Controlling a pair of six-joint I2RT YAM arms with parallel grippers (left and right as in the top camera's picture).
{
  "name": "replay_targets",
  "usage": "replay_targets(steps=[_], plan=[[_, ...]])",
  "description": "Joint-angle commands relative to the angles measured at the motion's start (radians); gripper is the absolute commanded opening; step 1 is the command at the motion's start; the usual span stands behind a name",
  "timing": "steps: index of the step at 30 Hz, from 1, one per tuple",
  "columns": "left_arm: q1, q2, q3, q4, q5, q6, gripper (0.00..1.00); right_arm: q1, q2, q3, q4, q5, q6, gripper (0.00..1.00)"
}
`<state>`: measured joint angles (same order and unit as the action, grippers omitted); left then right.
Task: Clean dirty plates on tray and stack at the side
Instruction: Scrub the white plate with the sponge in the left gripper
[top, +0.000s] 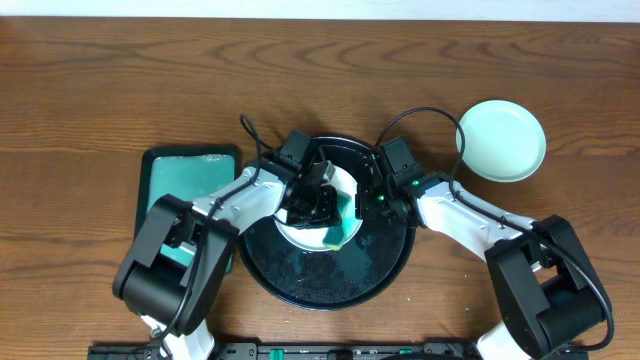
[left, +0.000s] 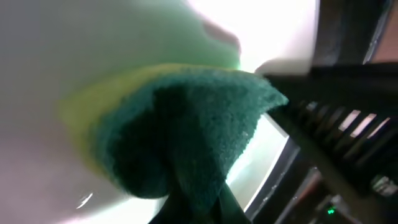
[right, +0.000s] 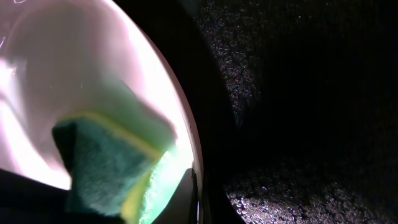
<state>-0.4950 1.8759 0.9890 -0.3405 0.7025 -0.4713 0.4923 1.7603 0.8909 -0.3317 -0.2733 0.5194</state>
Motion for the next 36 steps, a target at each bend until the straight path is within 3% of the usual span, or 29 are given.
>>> replay_targets(steps=[1,5,9,15,25,36], plan=[[-0.034,0.101,-0.020,0.119,-0.042,-0.046,0.07,0.022,0.043,-0.022,-0.023,-0.004,-0.004,0.01],[-0.020,0.105,-0.018,0.211,-0.107,-0.081,0.07,0.022,0.043,-0.022,-0.023,-0.004,-0.004,0.01],[-0.001,0.105,-0.008,0.212,-0.214,-0.080,0.07,0.022,0.043,-0.022,-0.028,-0.004,-0.004,0.01],[0.072,0.104,0.000,0.212,-0.260,-0.055,0.07,0.022,0.043,-0.022,-0.031,-0.004,-0.004,0.01],[0.193,0.104,0.001,0.143,-0.400,-0.019,0.07,0.022,0.043,-0.022,-0.029,-0.004,-0.004,0.01],[0.223,0.104,0.001,-0.054,-0.726,-0.013,0.07,0.022,0.043,-0.022,-0.027,-0.004,-0.004,0.01]])
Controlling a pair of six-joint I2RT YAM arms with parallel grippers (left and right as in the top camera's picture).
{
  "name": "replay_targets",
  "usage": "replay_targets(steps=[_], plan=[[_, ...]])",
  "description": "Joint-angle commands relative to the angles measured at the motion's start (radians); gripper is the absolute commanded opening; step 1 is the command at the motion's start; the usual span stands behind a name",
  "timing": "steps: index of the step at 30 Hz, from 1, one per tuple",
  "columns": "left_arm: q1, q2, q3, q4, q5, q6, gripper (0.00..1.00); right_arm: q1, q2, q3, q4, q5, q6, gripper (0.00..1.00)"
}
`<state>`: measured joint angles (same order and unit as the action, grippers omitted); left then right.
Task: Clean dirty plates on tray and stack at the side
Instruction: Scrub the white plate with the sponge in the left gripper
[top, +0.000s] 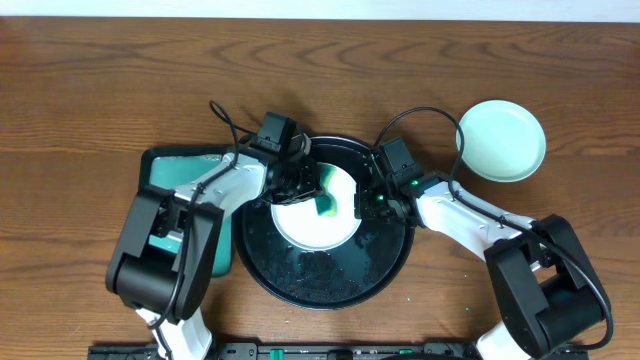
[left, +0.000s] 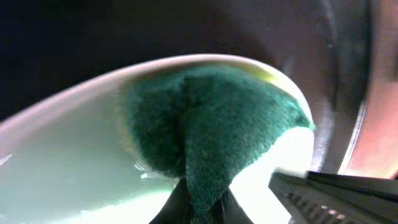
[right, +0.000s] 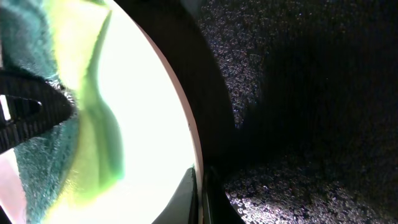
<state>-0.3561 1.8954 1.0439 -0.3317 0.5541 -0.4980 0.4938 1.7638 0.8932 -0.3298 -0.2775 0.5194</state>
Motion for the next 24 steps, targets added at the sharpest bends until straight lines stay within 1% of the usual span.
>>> replay_targets(steps=[1,3,4,13,15,24], plan=[[0.084,0.085,-0.054,-0.081,-0.605,0.012,0.07,0.021,0.040,-0.024,-0.029,0.000,-0.004,0.01],[0.084,0.085,-0.054,-0.144,-0.670,-0.006,0.07,0.021,0.040,-0.024,-0.029,0.000,-0.004,0.01],[0.084,0.085,-0.054,-0.161,-0.678,-0.014,0.07,0.021,0.040,-0.024,-0.028,0.000,-0.004,0.01],[0.084,0.076,-0.054,-0.271,-0.680,-0.024,0.07,0.021,0.040,-0.024,-0.029,0.004,-0.004,0.01],[0.084,0.064,-0.054,-0.298,-0.701,-0.042,0.07,0.021,0.040,-0.024,-0.029,0.004,-0.004,0.01],[0.080,-0.017,-0.054,-0.381,-0.729,-0.035,0.07,0.021,0.040,-0.024,-0.029,0.004,-0.004,0.01]])
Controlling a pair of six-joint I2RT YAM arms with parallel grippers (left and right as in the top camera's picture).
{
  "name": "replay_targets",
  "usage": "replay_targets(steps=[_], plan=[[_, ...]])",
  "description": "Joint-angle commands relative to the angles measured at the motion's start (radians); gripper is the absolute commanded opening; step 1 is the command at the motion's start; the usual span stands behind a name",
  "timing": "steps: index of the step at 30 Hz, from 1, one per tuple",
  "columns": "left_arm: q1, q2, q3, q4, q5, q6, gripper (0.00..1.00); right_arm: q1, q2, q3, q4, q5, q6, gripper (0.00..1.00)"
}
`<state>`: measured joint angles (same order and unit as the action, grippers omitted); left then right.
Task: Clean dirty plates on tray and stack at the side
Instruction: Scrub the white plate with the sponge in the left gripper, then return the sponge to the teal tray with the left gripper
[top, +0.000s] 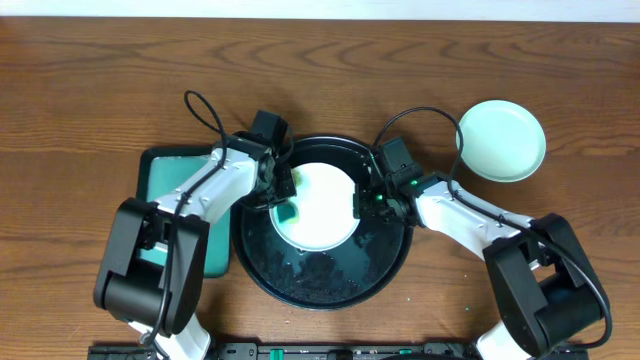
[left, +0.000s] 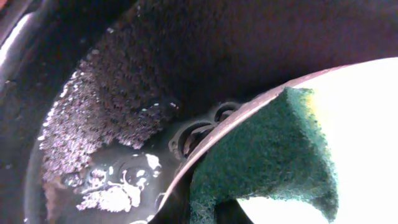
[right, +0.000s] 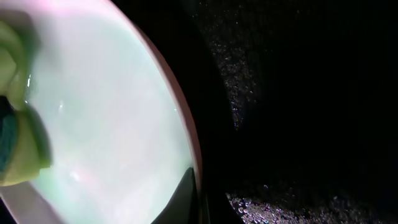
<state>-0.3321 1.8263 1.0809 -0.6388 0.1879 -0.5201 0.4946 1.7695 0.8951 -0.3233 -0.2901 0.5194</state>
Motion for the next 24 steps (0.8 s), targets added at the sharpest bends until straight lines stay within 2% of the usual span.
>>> replay_targets(steps=[1,7,16,20,24], plan=[[0.051,0.037,-0.091,-0.078,-0.360,-0.005,0.07,0.020,0.034,-0.026,-0.035,0.017,-0.004,0.01],[-0.002,-0.124,-0.091,-0.091,-0.327,0.039,0.07,0.020,0.034,-0.026,-0.036,0.017,-0.004,0.01],[-0.048,-0.436,-0.084,-0.093,-0.281,0.041,0.07,0.020,0.034,-0.026,-0.036,0.021,-0.004,0.01],[-0.020,-0.511,-0.084,-0.101,-0.372,0.041,0.07,0.020,0.034,-0.026,-0.036,0.021,-0.004,0.01],[0.040,-0.509,-0.084,-0.129,-0.465,0.040,0.07,0.020,0.034,-0.026,-0.040,0.021,-0.004,0.01]])
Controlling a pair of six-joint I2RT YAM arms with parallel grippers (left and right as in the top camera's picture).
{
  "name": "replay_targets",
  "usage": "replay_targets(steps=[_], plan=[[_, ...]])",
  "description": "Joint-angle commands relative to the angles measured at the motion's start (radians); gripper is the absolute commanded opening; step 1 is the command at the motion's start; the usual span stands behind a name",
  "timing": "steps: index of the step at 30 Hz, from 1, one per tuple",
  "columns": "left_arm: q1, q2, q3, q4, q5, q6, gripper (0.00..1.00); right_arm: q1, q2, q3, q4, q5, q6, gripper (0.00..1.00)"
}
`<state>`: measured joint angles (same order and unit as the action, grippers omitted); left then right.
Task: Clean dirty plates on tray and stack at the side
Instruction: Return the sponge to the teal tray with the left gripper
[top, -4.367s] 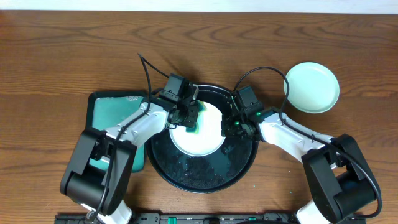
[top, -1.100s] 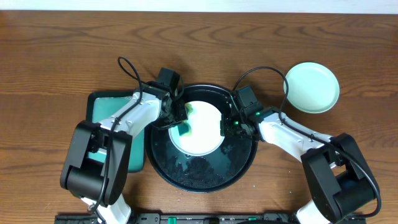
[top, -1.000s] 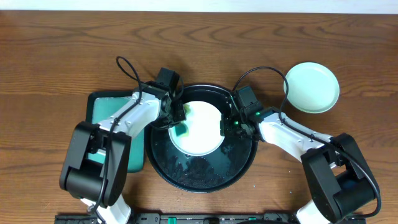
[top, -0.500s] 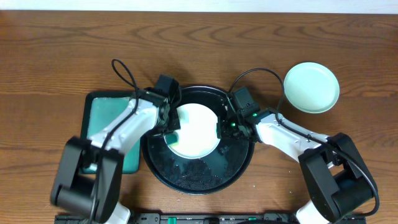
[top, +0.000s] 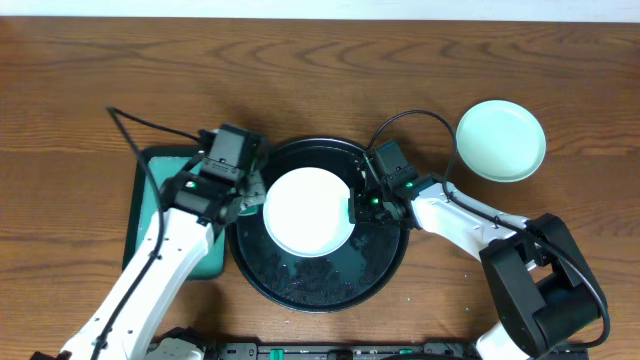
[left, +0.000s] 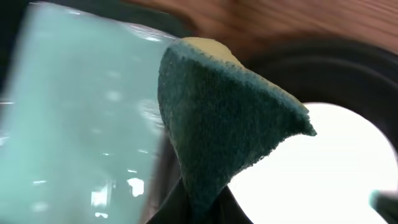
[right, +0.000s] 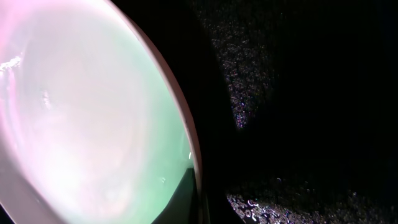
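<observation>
A pale green plate (top: 308, 211) sits tilted inside the round black tray (top: 320, 280); its face (right: 81, 130) fills the right wrist view. My right gripper (top: 356, 205) is shut on the plate's right rim (right: 194, 168). My left gripper (top: 242, 196) is shut on a green and yellow sponge (left: 224, 134), held raised over the tray's left edge, between the teal dish (left: 74, 124) and the plate (left: 323, 168). The sponge itself is hidden under the wrist in the overhead view. A second pale green plate (top: 501, 140) lies on the table at the right.
A teal rectangular dish (top: 150, 190) lies left of the tray, partly under my left arm. Water drops cover the black tray floor (right: 292, 93). Brown wooden table (top: 100, 80) surrounds everything.
My left gripper has moved with the sponge from the plate's left part to above the tray's left edge, off the plate. My right gripper still grips the plate's rim.
The sponge in my left gripper pressed on the plate's lower middle, then lay near its upper middle, then at its left rim, while my right gripper held the rim. Now the sponge is off the plate, beside the teal dish.
</observation>
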<state>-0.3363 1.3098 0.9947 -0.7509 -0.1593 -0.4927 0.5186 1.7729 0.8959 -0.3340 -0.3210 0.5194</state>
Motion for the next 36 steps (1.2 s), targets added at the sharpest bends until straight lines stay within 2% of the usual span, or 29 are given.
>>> replay_targets(steps=[1,11,18,25,26,27,28,29,31,36], plan=[[0.063,0.014,0.003,-0.024,-0.123,0.013,0.07,-0.004,0.031,-0.027,-0.030,0.051,-0.004,0.02],[0.243,0.193,0.002,-0.044,-0.112,-0.029,0.07,-0.004,0.031,-0.027,-0.029,0.052,-0.004,0.01],[0.257,0.396,0.002,0.000,-0.112,-0.037,0.07,-0.004,0.031,-0.027,-0.033,0.052,-0.004,0.02],[0.259,0.457,0.002,0.032,-0.123,-0.036,0.07,-0.004,0.031,-0.027,-0.033,0.052,-0.004,0.01],[0.259,0.457,0.002,0.033,-0.123,-0.036,0.16,-0.004,0.031,-0.027,-0.033,0.052,-0.004,0.01],[0.259,0.457,0.002,0.032,-0.123,-0.036,0.30,-0.004,0.031,-0.027,-0.033,0.052,-0.004,0.02],[0.259,0.457,0.003,0.031,-0.123,-0.036,0.39,-0.004,0.031,-0.027,-0.032,0.052,-0.004,0.01],[0.259,0.457,0.002,0.030,-0.122,-0.036,0.44,-0.004,0.031,-0.027,-0.032,0.052,-0.004,0.01],[0.259,0.451,0.003,0.026,-0.121,-0.031,0.52,-0.004,0.031,-0.027,-0.032,0.052,-0.004,0.02],[0.259,0.372,0.003,0.000,-0.115,-0.026,0.56,-0.004,0.031,-0.027,-0.032,0.052,-0.004,0.02]])
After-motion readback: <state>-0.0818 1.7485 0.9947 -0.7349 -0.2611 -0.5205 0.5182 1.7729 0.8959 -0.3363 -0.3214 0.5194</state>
